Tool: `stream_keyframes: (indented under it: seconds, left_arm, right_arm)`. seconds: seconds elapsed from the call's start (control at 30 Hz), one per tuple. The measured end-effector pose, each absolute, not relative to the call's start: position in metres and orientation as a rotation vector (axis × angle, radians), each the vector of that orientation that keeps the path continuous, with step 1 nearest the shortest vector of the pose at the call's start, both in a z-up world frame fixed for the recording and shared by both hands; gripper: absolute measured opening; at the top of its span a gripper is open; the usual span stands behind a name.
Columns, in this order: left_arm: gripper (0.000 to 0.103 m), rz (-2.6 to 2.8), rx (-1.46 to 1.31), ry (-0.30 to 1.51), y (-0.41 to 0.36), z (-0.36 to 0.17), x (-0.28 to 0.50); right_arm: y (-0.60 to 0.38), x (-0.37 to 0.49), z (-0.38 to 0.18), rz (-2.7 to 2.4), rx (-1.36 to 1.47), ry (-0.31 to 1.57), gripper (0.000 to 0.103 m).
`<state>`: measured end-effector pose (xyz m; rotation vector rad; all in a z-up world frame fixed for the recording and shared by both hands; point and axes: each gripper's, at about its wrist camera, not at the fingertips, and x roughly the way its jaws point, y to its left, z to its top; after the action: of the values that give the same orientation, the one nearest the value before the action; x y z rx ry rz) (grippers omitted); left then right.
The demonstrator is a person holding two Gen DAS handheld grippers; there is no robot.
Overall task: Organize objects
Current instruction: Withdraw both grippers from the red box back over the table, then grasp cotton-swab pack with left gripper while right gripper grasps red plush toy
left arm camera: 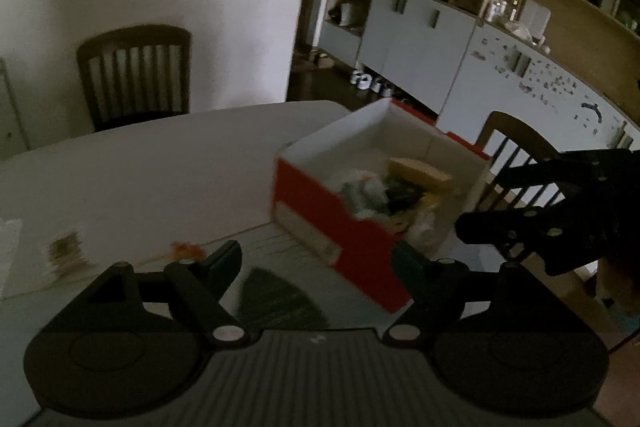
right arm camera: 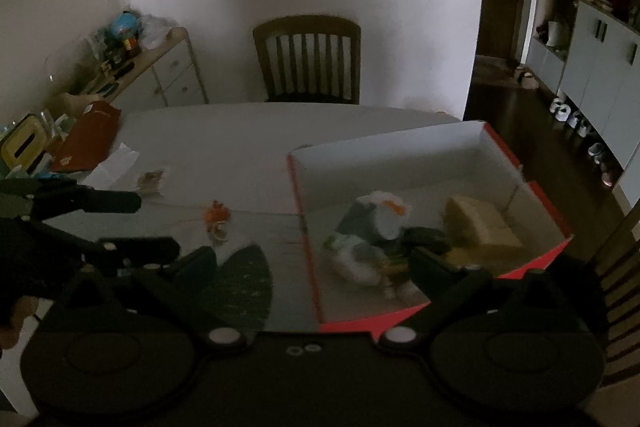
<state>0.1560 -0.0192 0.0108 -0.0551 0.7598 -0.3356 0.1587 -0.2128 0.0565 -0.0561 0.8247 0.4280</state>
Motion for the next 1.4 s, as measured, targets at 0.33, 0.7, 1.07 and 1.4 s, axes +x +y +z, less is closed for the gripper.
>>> stream_keyframes:
  seconds: [0.33, 0.7, 1.07, 1.4]
  left_arm:
    - [0.1, -0.246, -0.061, 0.759, 0.07, 0.006, 0.156]
    - [0.102, -0.113, -0.08, 0.77, 0.15, -0.019, 0.173]
    - [0.102, -0.065, -0.027, 0.828, 0.188, -0.062, 0.205]
    - [0.102, -0.054, -0.003, 0.826, 0.186, -0.104, 0.247]
  right_arm:
    - [-0.151, 0.153, 0.053, 0.429, -0.088, 0.837, 0.102]
    - [-0.087, 0.164, 0.035, 0.451, -0.15, 0.874, 0.102]
    - [-0.037, 0.184, 0.001, 0.475, -0.206, 0.929, 0.102]
    - [-0.011, 0.22, -0.047, 0.455, -0.245, 0.982, 0.1]
